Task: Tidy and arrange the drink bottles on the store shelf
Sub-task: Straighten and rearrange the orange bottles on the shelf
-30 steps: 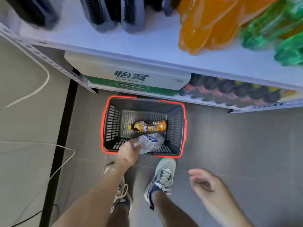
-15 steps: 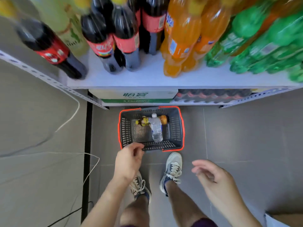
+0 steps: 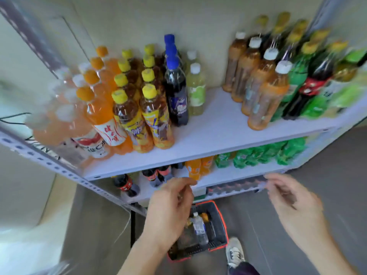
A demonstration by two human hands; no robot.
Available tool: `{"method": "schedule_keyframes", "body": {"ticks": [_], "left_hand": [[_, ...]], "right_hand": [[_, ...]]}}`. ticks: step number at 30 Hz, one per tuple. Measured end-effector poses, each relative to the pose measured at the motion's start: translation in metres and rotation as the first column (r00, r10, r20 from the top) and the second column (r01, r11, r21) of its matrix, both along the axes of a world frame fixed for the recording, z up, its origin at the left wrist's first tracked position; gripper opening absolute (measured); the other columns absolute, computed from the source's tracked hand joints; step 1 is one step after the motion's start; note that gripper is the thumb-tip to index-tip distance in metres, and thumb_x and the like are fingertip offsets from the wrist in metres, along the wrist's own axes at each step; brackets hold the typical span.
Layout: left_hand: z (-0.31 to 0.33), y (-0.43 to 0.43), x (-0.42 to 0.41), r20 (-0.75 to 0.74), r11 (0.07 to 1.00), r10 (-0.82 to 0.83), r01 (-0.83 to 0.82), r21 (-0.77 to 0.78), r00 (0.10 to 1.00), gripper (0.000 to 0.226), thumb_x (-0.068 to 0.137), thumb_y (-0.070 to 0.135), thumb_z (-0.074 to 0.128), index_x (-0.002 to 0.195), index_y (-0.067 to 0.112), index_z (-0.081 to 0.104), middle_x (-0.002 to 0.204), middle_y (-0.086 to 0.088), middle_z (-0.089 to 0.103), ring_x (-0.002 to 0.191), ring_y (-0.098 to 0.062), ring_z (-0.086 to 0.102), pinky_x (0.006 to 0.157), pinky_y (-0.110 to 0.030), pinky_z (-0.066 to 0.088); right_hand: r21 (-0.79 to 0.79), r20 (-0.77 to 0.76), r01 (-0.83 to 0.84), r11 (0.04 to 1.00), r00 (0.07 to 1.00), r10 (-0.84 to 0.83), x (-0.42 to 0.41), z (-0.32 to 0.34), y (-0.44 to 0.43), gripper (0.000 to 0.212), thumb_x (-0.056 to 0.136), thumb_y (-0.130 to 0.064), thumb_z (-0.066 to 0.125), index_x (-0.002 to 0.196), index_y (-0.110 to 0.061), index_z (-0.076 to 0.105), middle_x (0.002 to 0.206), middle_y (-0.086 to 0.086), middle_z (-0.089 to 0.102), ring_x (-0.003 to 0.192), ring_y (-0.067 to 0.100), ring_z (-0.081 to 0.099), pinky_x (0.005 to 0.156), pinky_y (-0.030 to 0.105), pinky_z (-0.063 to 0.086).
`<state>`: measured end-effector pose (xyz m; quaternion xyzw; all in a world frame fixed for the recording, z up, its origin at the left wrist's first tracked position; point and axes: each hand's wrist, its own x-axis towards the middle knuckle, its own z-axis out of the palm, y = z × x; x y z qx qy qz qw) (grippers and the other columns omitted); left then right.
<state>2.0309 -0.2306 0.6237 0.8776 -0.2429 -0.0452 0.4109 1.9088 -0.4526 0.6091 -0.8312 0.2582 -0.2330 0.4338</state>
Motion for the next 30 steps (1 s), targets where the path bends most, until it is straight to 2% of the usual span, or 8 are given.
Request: {"method": "schedule_keyframes", "body": {"ticks": [6, 9, 12, 16, 20, 23, 27, 30], "left_hand": [[0.068, -0.077, 0.028, 0.180, 0.998, -0.059, 0.062, -0.010, 0.982, 0.021, 0.087, 0.000, 0.064, 0.098, 0.016, 0.074, 0.083, 0.008, 0.067, 0.070, -0.004, 0.058, 0.063, -0.020, 0.048], [0.087, -0.129, 0.043, 0.186, 0.995, -0.095, 0.098, -0.006, 0.978, 0.022, 0.091, 0.004, 0.060, 0.106, 0.016, 0.072, 0.091, 0.011, 0.065, 0.078, 0.002, 0.054, 0.065, -0.008, 0.043], [0.097, -0.189, 0.062, 0.237, 0.989, -0.141, 0.146, -0.002, 0.961, 0.028, 0.094, 0.012, 0.059, 0.120, 0.018, 0.066, 0.115, 0.004, 0.066, 0.093, -0.003, 0.055, 0.078, -0.021, 0.050], [0.097, -0.265, 0.090, 0.304, 0.980, -0.200, 0.196, 0.045, 0.931, 0.047, 0.092, 0.019, 0.061, 0.138, 0.015, 0.053, 0.139, -0.006, 0.056, 0.119, -0.030, 0.054, 0.092, -0.036, 0.047], [0.084, -0.315, 0.110, 0.268, 0.961, -0.237, 0.186, 0.203, 0.934, 0.061, 0.093, 0.023, 0.059, 0.149, 0.010, 0.037, 0.154, -0.013, 0.038, 0.138, -0.033, 0.037, 0.110, -0.043, 0.031], [0.074, -0.315, 0.112, 0.330, 0.965, -0.219, 0.154, 0.211, 0.918, 0.046, 0.091, 0.020, 0.062, 0.134, 0.009, 0.053, 0.137, -0.014, 0.052, 0.120, -0.036, 0.049, 0.099, -0.042, 0.035], [0.076, -0.290, 0.104, 0.302, 0.984, -0.135, 0.092, 0.152, 0.944, 0.032, 0.092, 0.029, 0.065, 0.114, 0.007, 0.056, 0.112, -0.013, 0.059, 0.087, -0.037, 0.060, 0.063, -0.036, 0.041], [0.090, -0.265, 0.097, 0.300, 0.990, -0.050, 0.007, 0.144, 0.953, 0.031, 0.093, 0.036, 0.063, 0.105, 0.008, 0.054, 0.092, -0.011, 0.064, 0.078, -0.035, 0.060, 0.061, -0.038, 0.041]], "right_hand": [[-0.030, 0.115, 0.001, 1.000, 0.993, 0.002, 0.048, 0.044, -0.066, 0.055, 0.085, 0.003, 0.065, 0.123, -0.034, 0.051, 0.118, -0.003, 0.057, 0.103, 0.006, 0.055, 0.078, 0.007, 0.044], [-0.012, 0.063, -0.029, 1.000, 0.998, 0.029, 0.077, 0.058, -0.105, 0.064, 0.088, -0.013, 0.068, 0.142, -0.028, 0.038, 0.132, -0.006, 0.047, 0.116, 0.003, 0.046, 0.087, 0.023, 0.045], [0.072, 0.007, -0.091, 0.993, 0.996, 0.091, 0.106, 0.068, -0.140, 0.076, 0.087, -0.028, 0.070, 0.149, -0.027, 0.025, 0.150, -0.004, 0.036, 0.132, 0.014, 0.040, 0.103, 0.040, 0.042], [0.156, -0.049, -0.134, 0.979, 0.988, 0.143, 0.139, 0.064, -0.165, 0.083, 0.087, -0.023, 0.071, 0.151, -0.023, 0.019, 0.149, 0.004, 0.040, 0.132, 0.022, 0.043, 0.105, 0.043, 0.041], [0.117, 0.014, -0.169, 0.979, 0.986, 0.168, 0.152, 0.049, -0.173, 0.079, 0.083, -0.008, 0.073, 0.148, -0.012, 0.028, 0.143, 0.006, 0.036, 0.131, 0.024, 0.045, 0.103, 0.045, 0.044], [0.120, 0.054, -0.185, 0.975, 0.982, 0.180, 0.151, 0.035, -0.181, 0.070, 0.084, -0.001, 0.069, 0.144, -0.012, 0.036, 0.141, 0.006, 0.037, 0.127, 0.026, 0.049, 0.098, 0.050, 0.047], [0.242, 0.004, -0.312, 0.919, 0.947, 0.321, 0.142, 0.015, -0.185, 0.074, 0.083, -0.006, 0.071, 0.146, -0.023, 0.035, 0.140, 0.000, 0.046, 0.125, 0.019, 0.050, 0.099, 0.047, 0.047], [0.271, -0.083, -0.398, 0.876, 0.897, 0.434, 0.131, 0.002, -0.179, 0.081, 0.083, -0.022, 0.075, 0.149, -0.030, 0.028, 0.142, -0.007, 0.046, 0.127, 0.011, 0.046, 0.099, 0.034, 0.042]]}}
